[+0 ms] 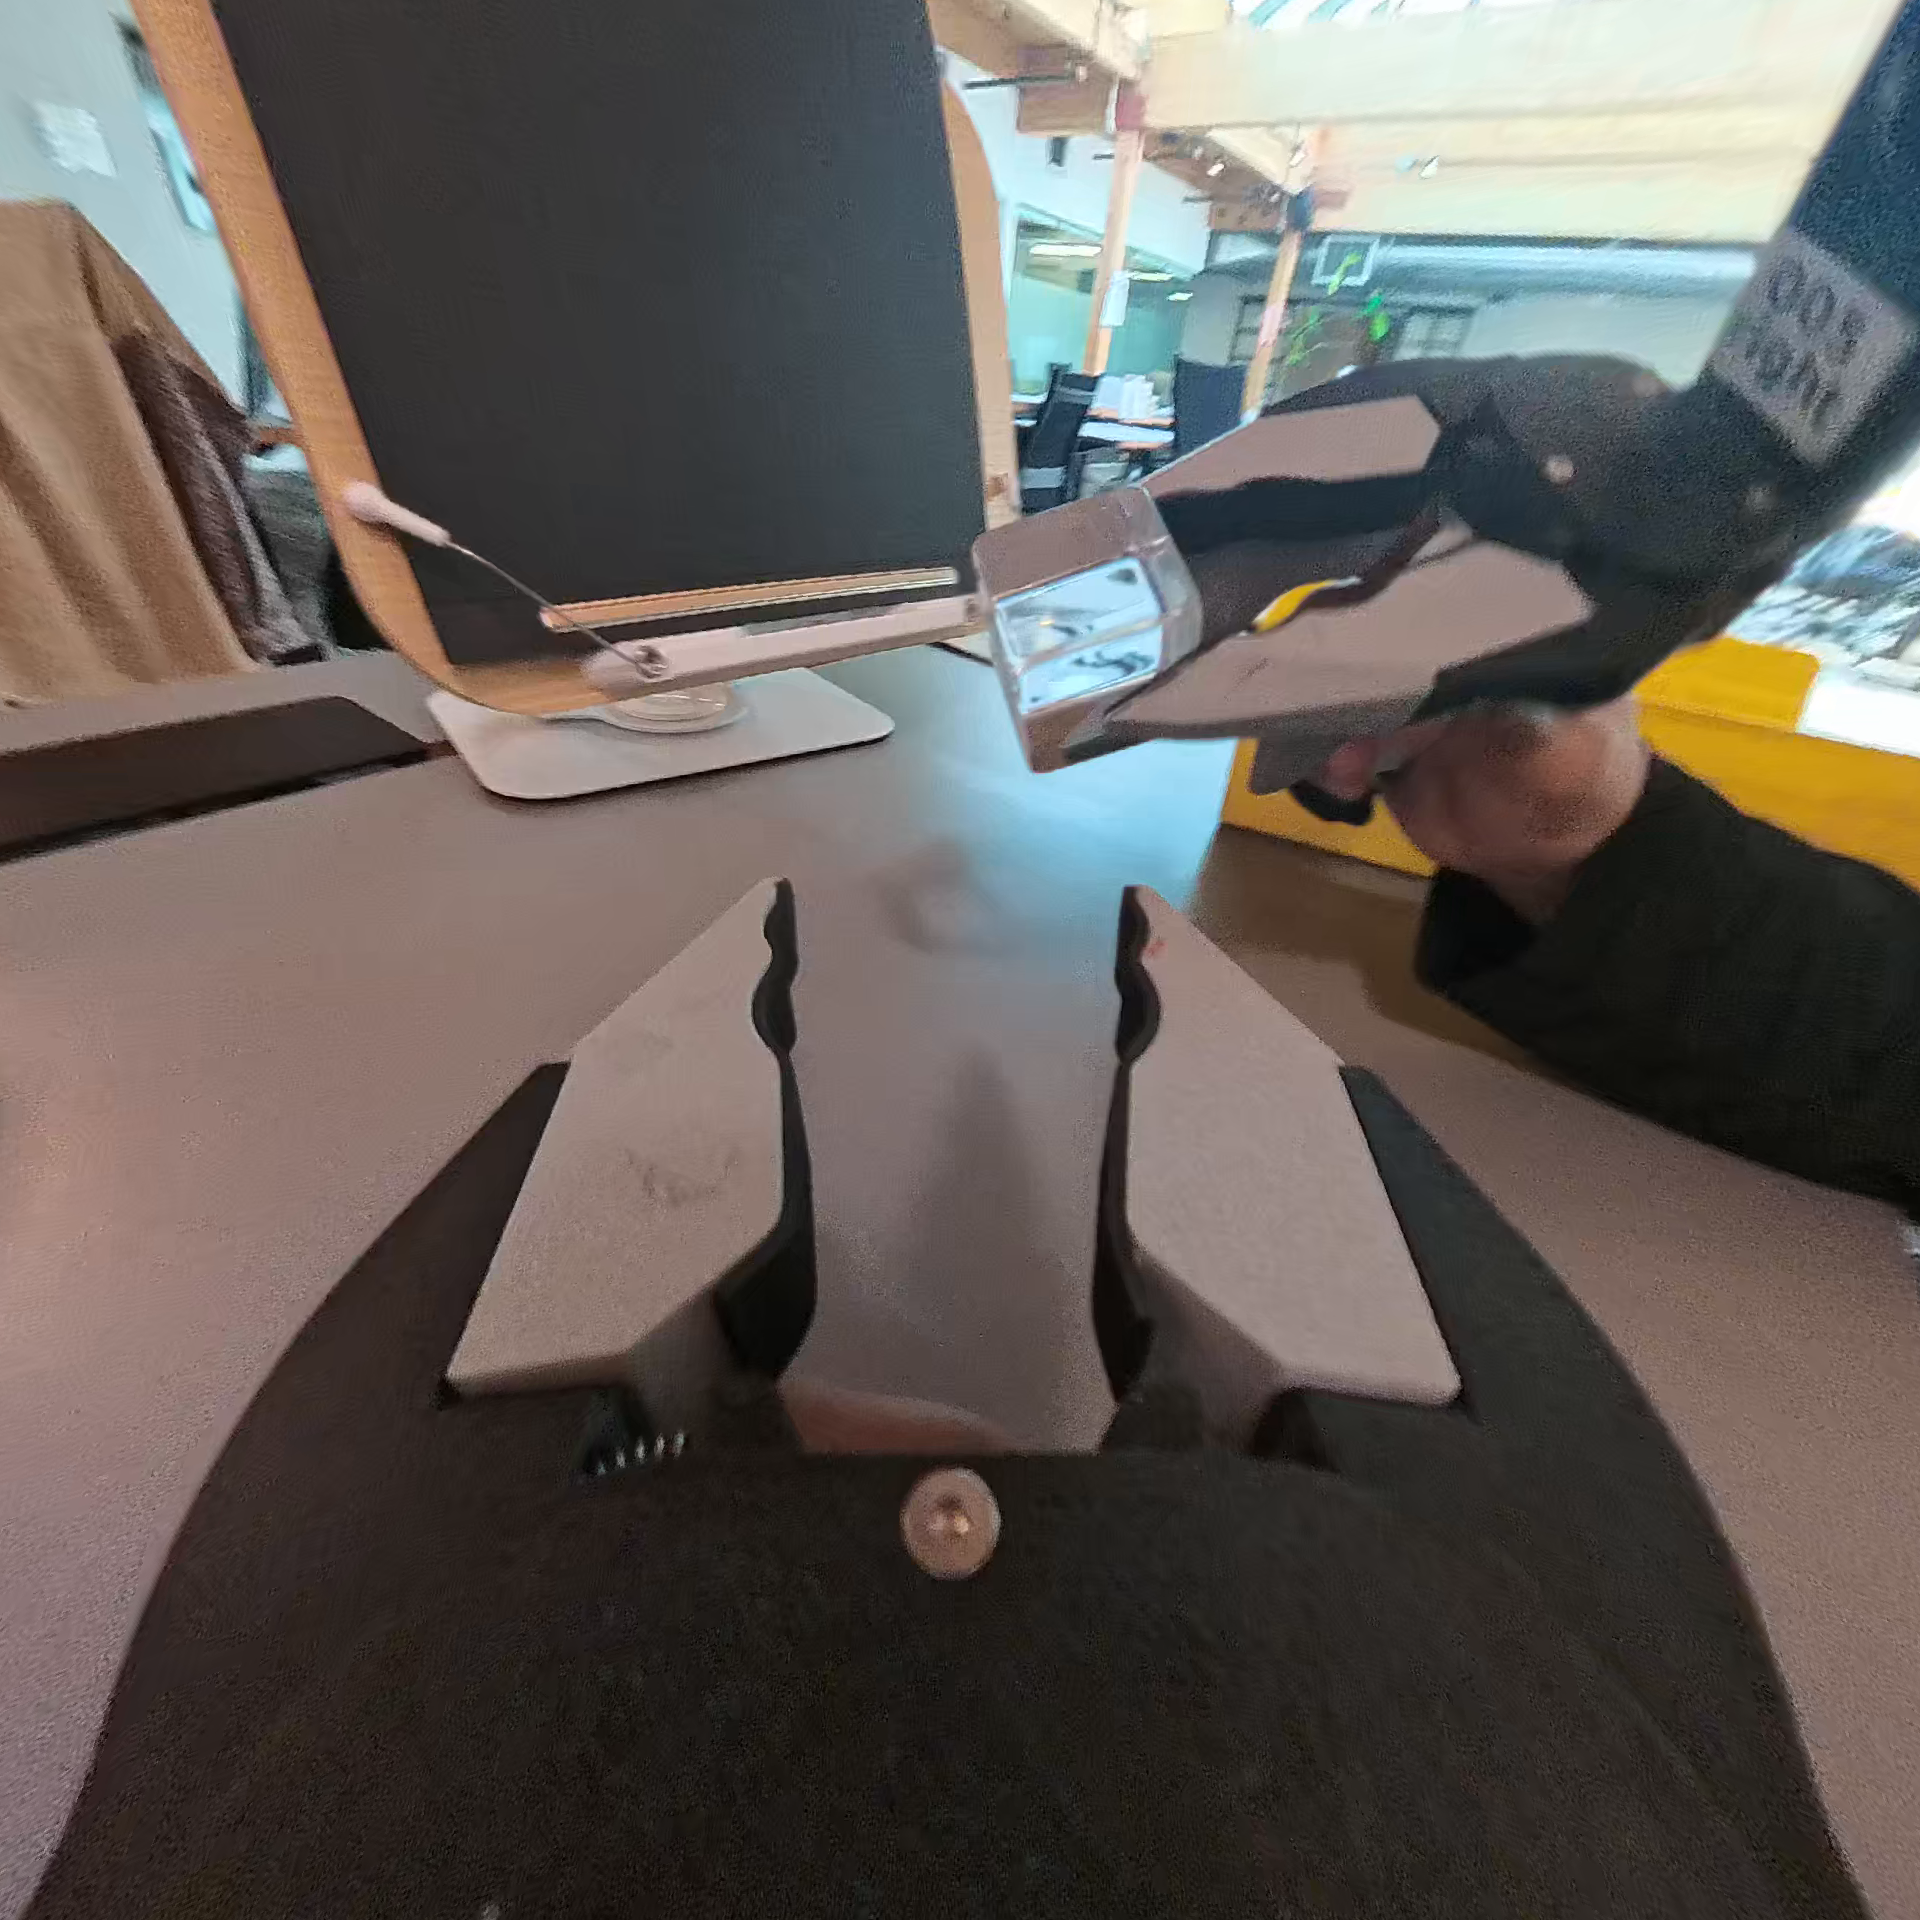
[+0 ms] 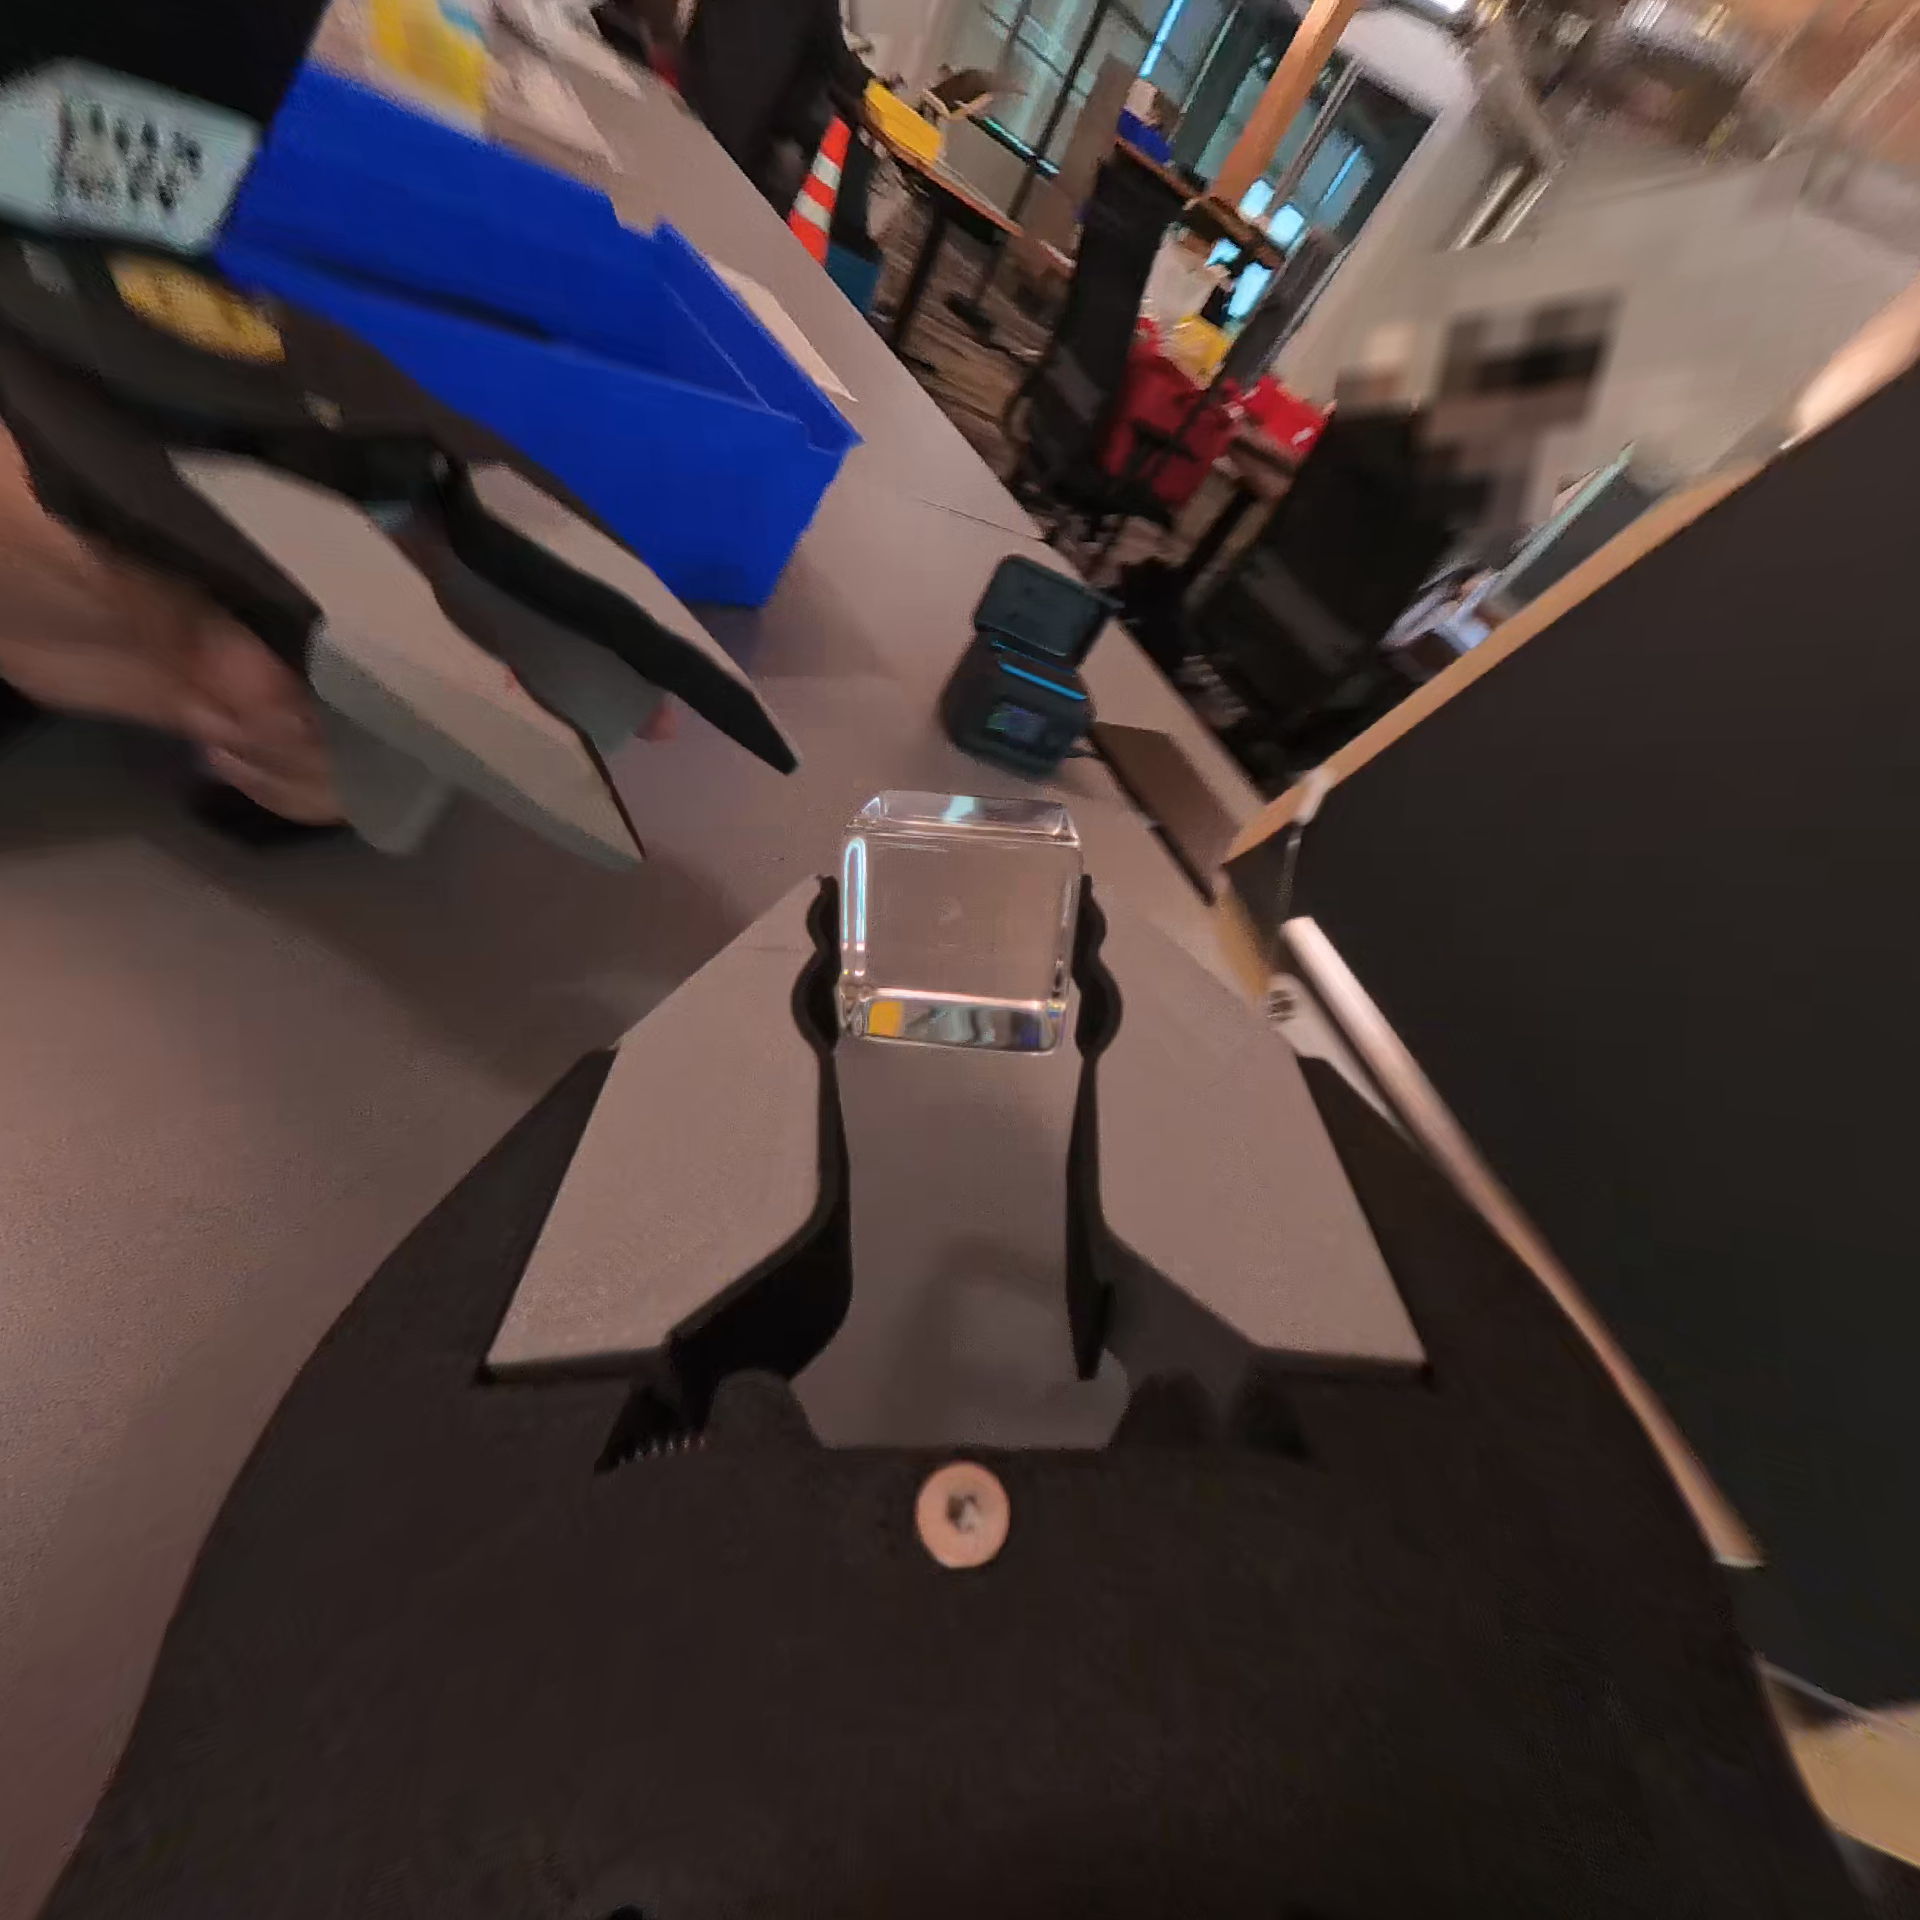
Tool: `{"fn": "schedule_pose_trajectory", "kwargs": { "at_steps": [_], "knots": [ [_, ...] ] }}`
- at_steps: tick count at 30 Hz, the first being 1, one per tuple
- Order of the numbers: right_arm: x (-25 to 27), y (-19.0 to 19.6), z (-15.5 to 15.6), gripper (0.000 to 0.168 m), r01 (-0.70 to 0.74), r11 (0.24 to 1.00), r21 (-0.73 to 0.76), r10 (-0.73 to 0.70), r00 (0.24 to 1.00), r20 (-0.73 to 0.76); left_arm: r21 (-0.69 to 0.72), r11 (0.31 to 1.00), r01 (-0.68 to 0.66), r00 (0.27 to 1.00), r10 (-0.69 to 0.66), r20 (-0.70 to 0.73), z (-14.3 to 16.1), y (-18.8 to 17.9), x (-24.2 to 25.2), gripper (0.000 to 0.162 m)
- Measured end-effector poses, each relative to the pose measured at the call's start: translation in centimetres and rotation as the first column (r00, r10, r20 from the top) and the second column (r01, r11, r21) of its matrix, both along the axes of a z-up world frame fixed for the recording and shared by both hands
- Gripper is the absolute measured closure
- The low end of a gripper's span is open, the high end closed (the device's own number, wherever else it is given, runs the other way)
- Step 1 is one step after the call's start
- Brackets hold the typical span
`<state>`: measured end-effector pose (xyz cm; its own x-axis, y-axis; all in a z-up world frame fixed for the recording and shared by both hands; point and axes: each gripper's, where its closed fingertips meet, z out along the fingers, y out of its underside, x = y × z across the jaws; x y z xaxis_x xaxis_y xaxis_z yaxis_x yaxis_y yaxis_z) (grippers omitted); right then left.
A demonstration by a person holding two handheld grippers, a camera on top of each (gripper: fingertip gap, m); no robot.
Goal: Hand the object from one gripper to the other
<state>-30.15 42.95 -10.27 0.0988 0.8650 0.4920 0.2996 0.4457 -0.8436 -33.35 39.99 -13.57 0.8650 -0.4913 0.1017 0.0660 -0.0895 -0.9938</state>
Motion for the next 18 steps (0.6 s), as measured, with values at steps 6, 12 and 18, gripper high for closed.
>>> {"fn": "schedule_pose_trajectory", "kwargs": {
  "at_steps": [6,12,18],
  "knots": [
    [-1.3,-2.3,-1.2,0.127,-0.021,0.961,0.276,0.001,0.998,0.070,-0.091,0.984,0.153,0.971,-0.133,0.198,-0.1,-0.6,1.4,0.091],
    [-2.6,-3.2,-3.4,0.127,-0.052,0.880,0.472,-0.038,0.983,0.181,-0.072,0.989,0.128,0.982,-0.116,0.147,-0.1,-0.5,1.5,0.089],
    [-3.7,-4.7,-4.1,0.127,-0.076,0.793,0.605,-0.062,0.977,0.203,-0.058,0.991,0.123,0.990,-0.119,0.073,-0.3,-0.7,1.6,0.121]
  ]
}}
